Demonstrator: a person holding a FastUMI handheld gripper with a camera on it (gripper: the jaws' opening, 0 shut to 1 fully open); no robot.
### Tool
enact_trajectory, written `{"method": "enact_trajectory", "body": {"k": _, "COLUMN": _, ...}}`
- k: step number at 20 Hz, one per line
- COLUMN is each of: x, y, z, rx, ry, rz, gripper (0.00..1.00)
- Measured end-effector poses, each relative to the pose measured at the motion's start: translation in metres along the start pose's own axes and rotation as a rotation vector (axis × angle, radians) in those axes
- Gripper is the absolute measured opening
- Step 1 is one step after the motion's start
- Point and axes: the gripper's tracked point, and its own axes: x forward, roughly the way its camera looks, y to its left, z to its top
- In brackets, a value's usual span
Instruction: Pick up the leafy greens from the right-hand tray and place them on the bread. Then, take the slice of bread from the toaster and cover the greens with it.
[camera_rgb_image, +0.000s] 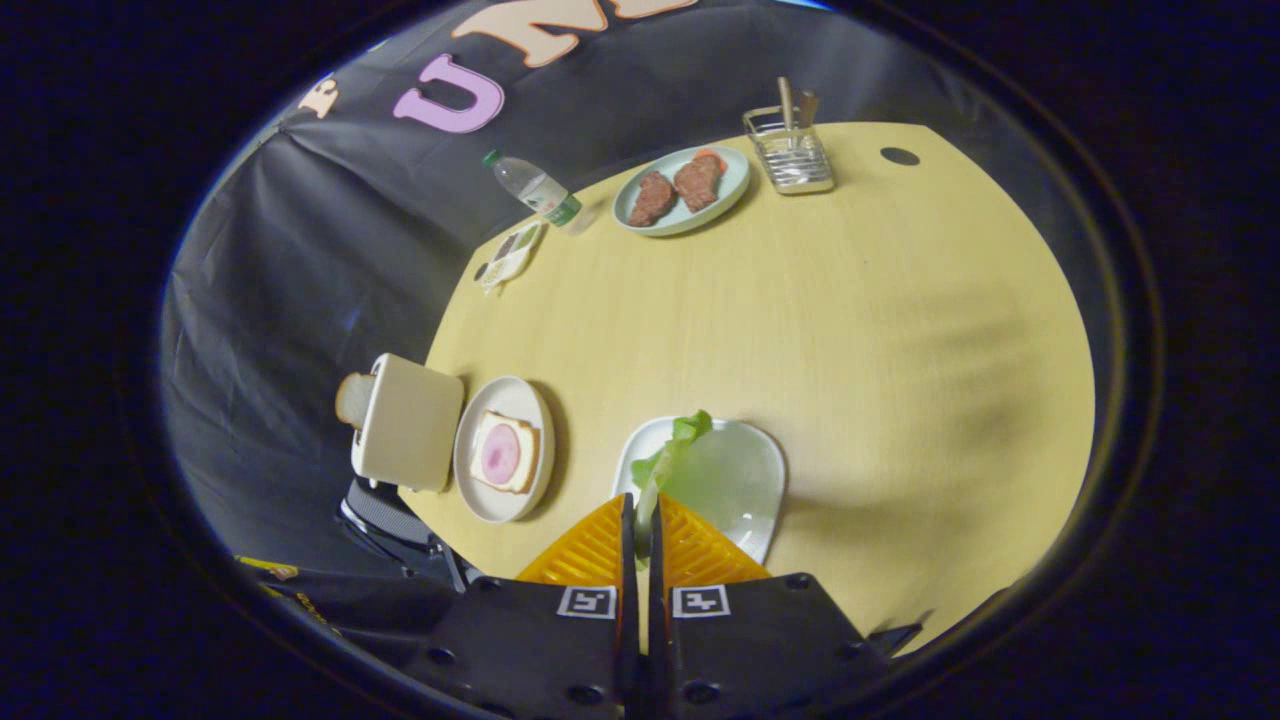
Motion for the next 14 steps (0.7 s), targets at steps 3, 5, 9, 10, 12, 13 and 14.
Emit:
{"method": "enact_trajectory", "body": {"k": 3, "x": -0.002, "y": 0.043, "z": 0.006, "rx": 0.007, "ry": -0.028, "rz": 0.045, "gripper": 0.07}}
{"method": "enact_trajectory", "body": {"k": 5, "x": 0.000, "y": 0.072, "z": 0.008, "rx": 0.005, "ry": -0.039, "rz": 0.072, "gripper": 0.07}}
{"method": "enact_trajectory", "body": {"k": 9, "x": 0.016, "y": 0.133, "z": 0.003, "rx": -0.032, "ry": -0.030, "rz": 0.133, "gripper": 0.07}}
{"method": "enact_trajectory", "body": {"k": 10, "x": 0.025, "y": 0.147, "z": -0.001, "rx": -0.047, "ry": -0.016, "rz": 0.145, "gripper": 0.07}}
{"method": "enact_trajectory", "body": {"k": 12, "x": 0.042, "y": 0.174, "z": -0.009, "rx": -0.074, "ry": 0.020, "rz": 0.179, "gripper": 0.07}}
{"method": "enact_trajectory", "body": {"k": 13, "x": 0.051, "y": 0.188, "z": -0.013, "rx": -0.084, "ry": 0.038, "rz": 0.198, "gripper": 0.07}}
{"method": "enact_trajectory", "body": {"k": 14, "x": 0.060, "y": 0.201, "z": -0.016, "rx": -0.092, "ry": 0.054, "rz": 0.218, "gripper": 0.07}}
